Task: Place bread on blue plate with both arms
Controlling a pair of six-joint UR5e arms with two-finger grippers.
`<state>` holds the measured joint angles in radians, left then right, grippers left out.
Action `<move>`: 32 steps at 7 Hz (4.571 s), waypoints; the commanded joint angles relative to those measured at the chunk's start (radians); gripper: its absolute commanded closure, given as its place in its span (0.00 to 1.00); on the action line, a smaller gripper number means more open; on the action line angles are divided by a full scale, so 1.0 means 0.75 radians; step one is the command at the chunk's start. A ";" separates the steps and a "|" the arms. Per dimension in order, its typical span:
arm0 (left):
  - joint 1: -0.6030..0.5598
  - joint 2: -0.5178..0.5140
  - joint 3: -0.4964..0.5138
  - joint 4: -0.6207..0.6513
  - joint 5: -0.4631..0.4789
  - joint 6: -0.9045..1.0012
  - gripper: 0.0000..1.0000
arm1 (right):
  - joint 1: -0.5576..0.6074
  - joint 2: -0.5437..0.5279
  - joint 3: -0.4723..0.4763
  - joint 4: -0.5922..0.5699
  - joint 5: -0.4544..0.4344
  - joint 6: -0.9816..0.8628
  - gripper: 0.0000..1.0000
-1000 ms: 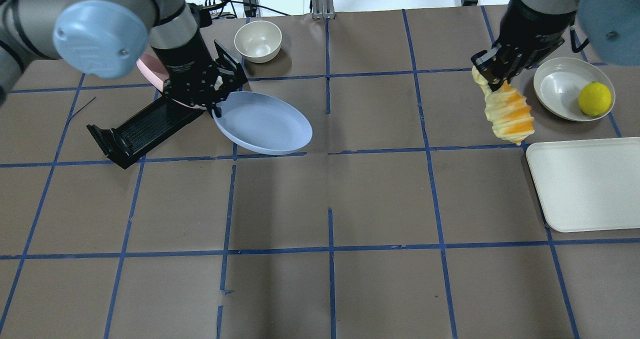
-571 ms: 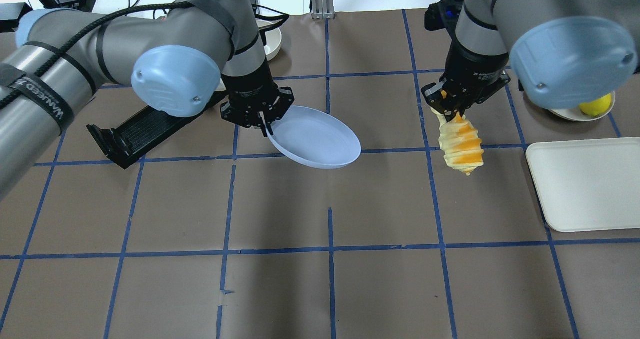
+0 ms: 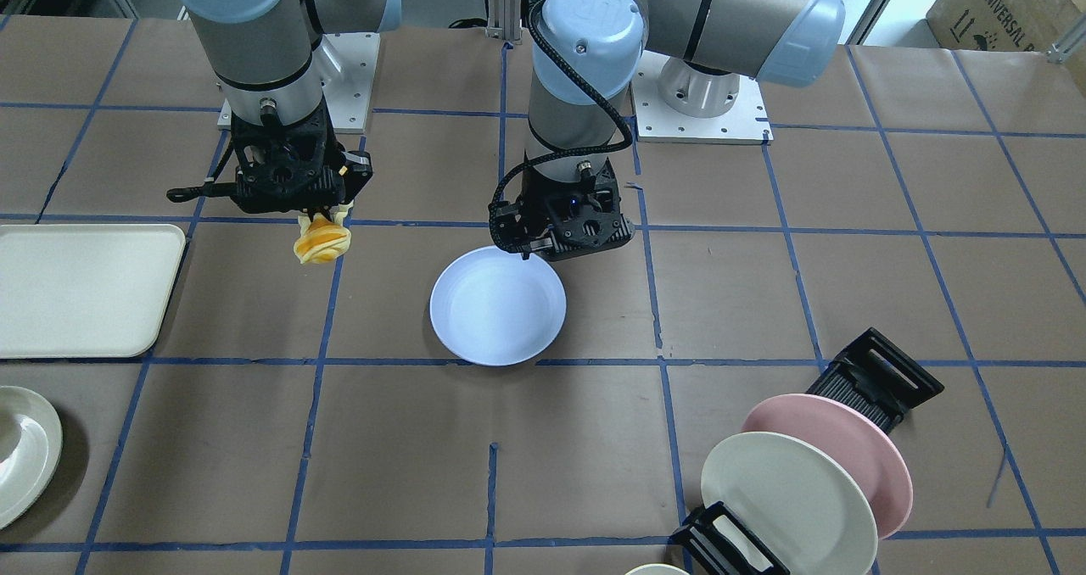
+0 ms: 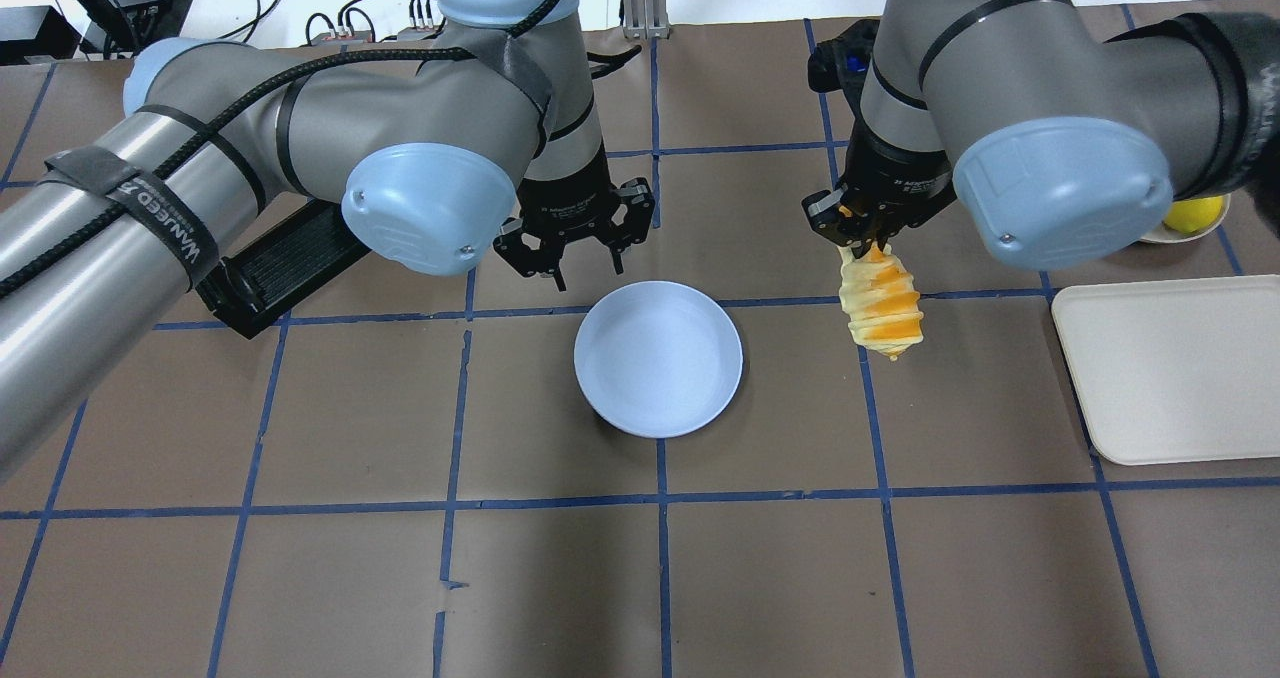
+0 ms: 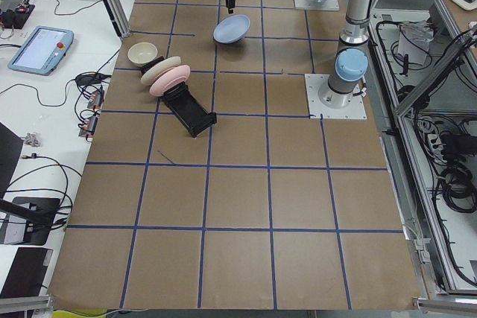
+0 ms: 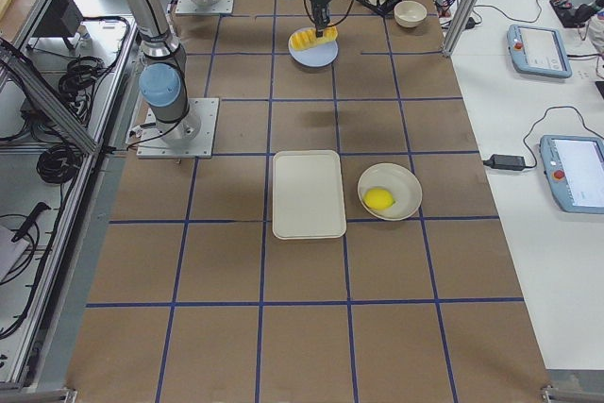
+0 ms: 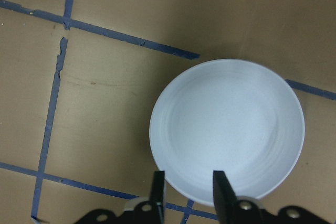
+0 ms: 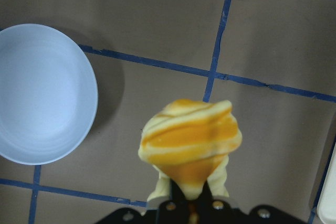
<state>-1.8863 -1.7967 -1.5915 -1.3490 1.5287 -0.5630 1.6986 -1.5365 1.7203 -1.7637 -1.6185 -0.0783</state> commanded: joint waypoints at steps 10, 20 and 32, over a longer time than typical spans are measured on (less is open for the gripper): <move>0.670 0.262 0.038 -0.316 -0.067 1.098 0.00 | 0.427 0.392 0.009 -0.301 0.002 0.182 0.95; 0.635 0.328 -0.064 -0.304 -0.218 1.068 0.00 | 0.488 0.474 -0.025 -0.408 0.000 0.141 0.00; 0.499 0.334 -0.077 -0.275 -0.040 0.772 0.00 | -0.125 -0.086 -0.165 0.323 -0.004 -0.028 0.00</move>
<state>-1.4664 -1.5486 -1.6466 -1.5621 1.4929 0.0852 1.6269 -1.5780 1.5972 -1.5713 -1.6204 -0.0983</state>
